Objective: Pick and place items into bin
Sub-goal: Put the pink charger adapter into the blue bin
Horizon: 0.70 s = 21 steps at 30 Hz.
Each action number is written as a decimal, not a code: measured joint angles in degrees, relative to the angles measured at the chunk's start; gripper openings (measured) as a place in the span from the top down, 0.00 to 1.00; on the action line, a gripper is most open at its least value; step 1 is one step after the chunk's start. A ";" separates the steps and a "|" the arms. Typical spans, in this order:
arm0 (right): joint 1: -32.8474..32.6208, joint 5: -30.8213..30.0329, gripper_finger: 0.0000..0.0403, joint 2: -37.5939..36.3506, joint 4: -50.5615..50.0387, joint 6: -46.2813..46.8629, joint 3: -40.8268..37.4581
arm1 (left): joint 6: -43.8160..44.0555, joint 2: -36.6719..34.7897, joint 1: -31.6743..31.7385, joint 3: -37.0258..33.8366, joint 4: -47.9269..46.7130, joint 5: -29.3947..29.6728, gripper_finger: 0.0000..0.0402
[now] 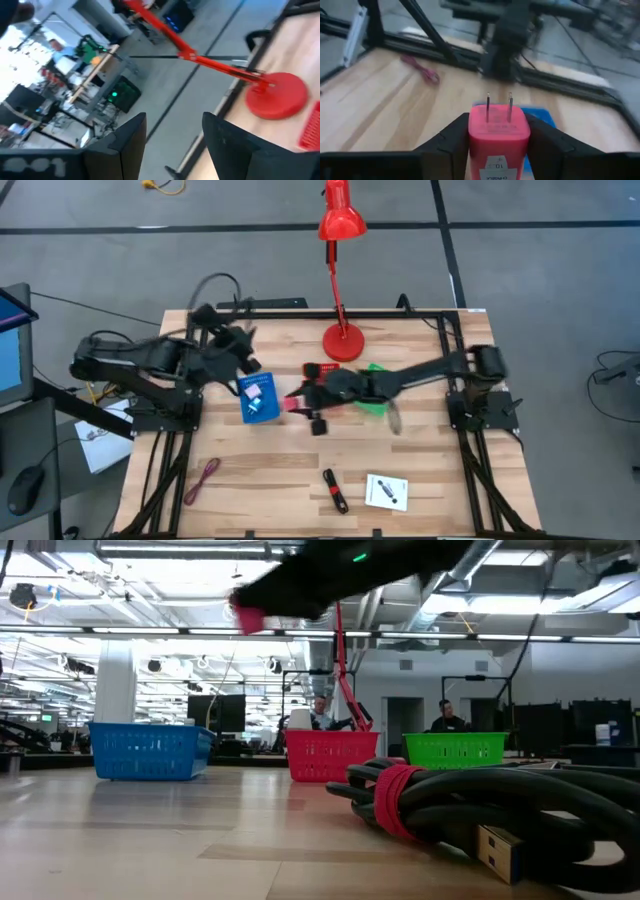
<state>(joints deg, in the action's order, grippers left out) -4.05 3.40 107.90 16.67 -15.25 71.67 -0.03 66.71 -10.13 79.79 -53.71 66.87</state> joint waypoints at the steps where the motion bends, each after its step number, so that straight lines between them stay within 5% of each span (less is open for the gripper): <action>1: 0.67 1.02 0.62 2.95 0.35 0.19 2.31 | -0.29 -1.03 0.00 0.00 0.00 0.58 0.54; 9: 3.91 0.66 0.63 23.92 -0.96 2.09 22.86 | 3.40 -7.45 0.00 0.00 -3.21 -1.78 0.54; 16: 3.44 0.69 0.61 28.99 -21.89 4.30 34.65 | 12.31 -8.89 0.00 -0.02 -12.99 -6.58 0.54; 21: 2.90 -1.68 0.55 31.13 -23.67 4.31 36.75 | 15.75 -7.81 0.02 -0.02 -16.44 -7.65 0.54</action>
<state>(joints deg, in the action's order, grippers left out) -1.15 1.72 139.03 -7.00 -10.94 108.42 15.72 58.91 -10.11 79.77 -70.15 59.21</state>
